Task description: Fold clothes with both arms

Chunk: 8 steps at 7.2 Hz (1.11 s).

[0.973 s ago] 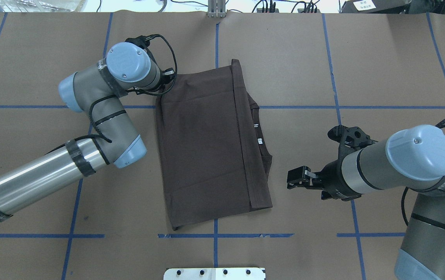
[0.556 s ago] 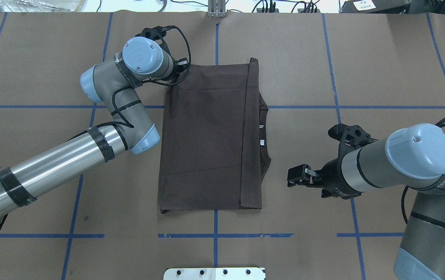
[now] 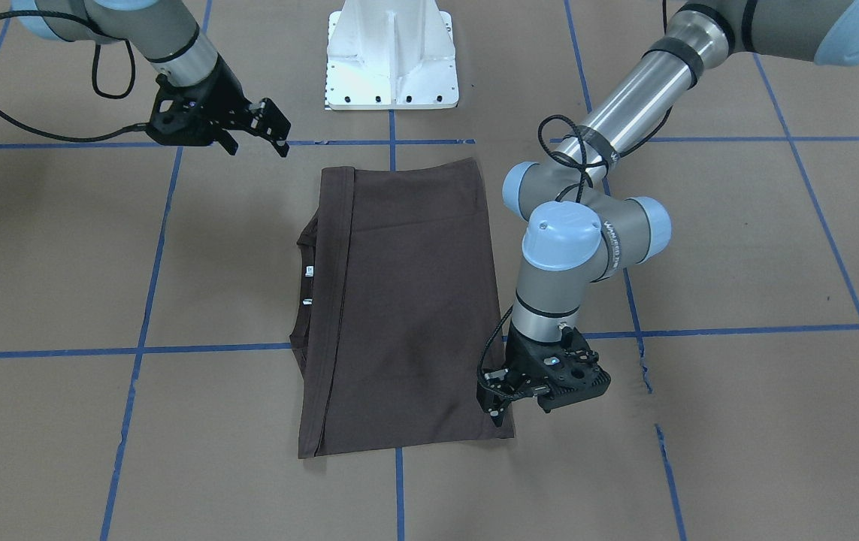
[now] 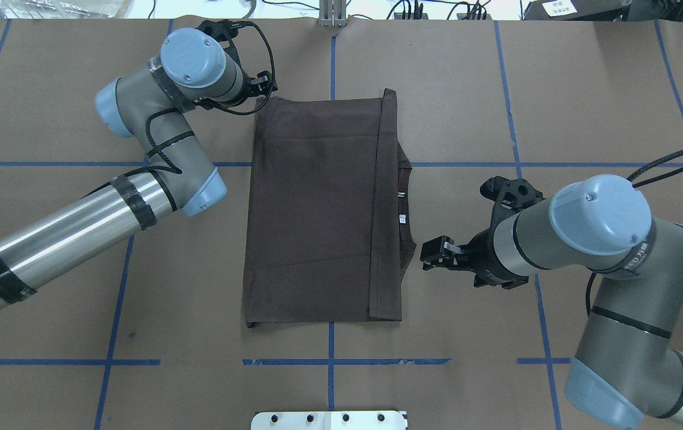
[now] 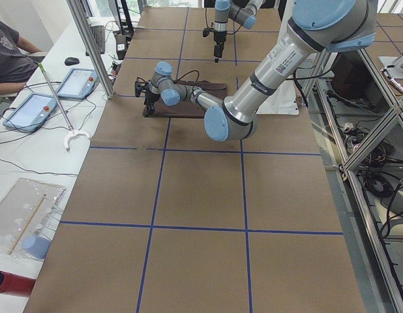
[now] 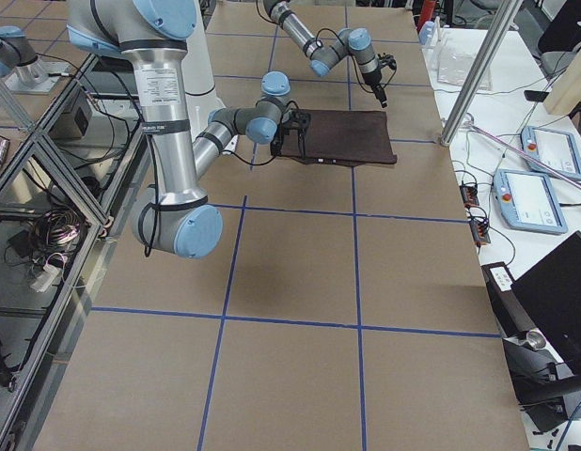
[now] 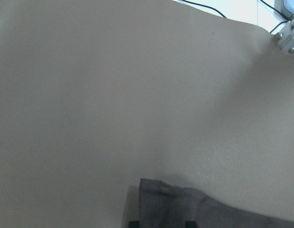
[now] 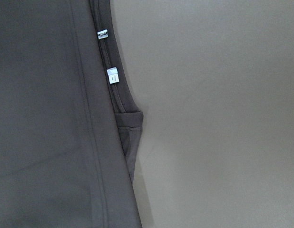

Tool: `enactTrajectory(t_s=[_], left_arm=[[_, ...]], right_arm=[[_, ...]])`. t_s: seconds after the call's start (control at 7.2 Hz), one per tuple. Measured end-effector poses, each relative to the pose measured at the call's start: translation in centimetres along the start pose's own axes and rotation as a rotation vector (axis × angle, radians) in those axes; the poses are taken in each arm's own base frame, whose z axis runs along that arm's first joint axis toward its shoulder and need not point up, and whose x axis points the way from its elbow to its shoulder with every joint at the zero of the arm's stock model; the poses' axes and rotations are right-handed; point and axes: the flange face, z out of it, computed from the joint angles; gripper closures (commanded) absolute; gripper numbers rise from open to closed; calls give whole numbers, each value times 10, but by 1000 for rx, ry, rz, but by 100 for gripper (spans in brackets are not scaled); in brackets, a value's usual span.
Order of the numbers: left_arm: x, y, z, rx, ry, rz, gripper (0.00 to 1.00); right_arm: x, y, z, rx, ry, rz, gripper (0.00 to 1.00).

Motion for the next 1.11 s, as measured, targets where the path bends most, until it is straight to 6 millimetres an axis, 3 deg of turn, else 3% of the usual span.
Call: enactTrajectory(t_s=[0.28, 0.69, 0.97, 1.11], left_arm=[[-17, 17, -47, -61, -5, 9, 0], [-39, 65, -109, -125, 9, 34, 0], [-40, 80, -122, -142, 11, 39, 0], [-39, 85, -122, -148, 11, 40, 0]], right_arm=[[-30, 0, 14, 9, 75, -62, 0], [-86, 35, 63, 44, 230, -184, 0], [-119, 55, 94, 31, 267, -221, 0], [-125, 61, 105, 20, 282, -228, 0]])
